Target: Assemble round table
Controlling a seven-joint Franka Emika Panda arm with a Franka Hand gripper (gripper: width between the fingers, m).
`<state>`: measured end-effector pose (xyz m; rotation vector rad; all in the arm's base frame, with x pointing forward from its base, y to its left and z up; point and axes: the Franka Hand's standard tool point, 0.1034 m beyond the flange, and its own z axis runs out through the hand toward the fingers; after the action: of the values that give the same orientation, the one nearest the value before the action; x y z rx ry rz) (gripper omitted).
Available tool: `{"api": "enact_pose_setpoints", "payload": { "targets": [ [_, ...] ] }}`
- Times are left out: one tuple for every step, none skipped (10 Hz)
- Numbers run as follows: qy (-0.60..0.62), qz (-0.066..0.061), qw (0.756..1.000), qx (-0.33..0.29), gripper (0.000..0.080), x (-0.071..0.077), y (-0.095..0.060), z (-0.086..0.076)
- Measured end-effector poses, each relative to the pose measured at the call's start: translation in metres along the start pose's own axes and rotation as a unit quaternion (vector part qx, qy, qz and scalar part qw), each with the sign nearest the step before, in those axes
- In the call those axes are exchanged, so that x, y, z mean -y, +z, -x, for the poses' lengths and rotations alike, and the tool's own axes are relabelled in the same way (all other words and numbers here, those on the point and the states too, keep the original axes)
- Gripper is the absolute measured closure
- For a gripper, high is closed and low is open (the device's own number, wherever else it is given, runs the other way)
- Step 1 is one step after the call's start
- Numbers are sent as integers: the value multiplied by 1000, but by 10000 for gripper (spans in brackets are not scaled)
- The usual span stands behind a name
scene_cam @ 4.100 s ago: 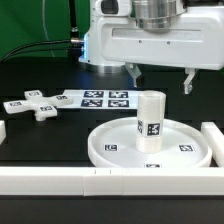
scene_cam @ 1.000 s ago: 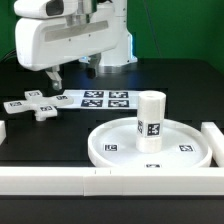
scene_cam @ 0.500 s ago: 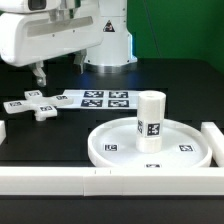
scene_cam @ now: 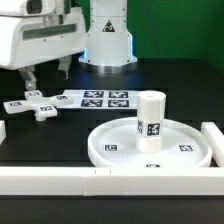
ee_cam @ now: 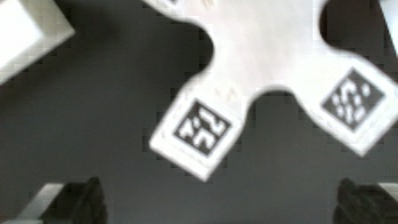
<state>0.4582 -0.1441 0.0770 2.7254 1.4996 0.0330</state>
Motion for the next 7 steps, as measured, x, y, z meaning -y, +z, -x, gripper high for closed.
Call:
{"api": "enact_pose_setpoints", "payload": {
  "targets": [
    [4, 0, 1000, 0, 151, 0, 0, -1],
    [4, 0, 1000, 0, 151, 0, 0, 0],
    [0, 0, 1000, 1, 151, 0, 1, 1],
    [-42, 15, 999, 1, 151, -4, 6, 7],
    [-55, 7, 998, 5, 151, -1, 13, 12],
    [-74, 4, 997, 8, 151, 1, 16, 13],
    [-95, 1, 995, 13, 151, 4, 19, 12]
  ]
}}
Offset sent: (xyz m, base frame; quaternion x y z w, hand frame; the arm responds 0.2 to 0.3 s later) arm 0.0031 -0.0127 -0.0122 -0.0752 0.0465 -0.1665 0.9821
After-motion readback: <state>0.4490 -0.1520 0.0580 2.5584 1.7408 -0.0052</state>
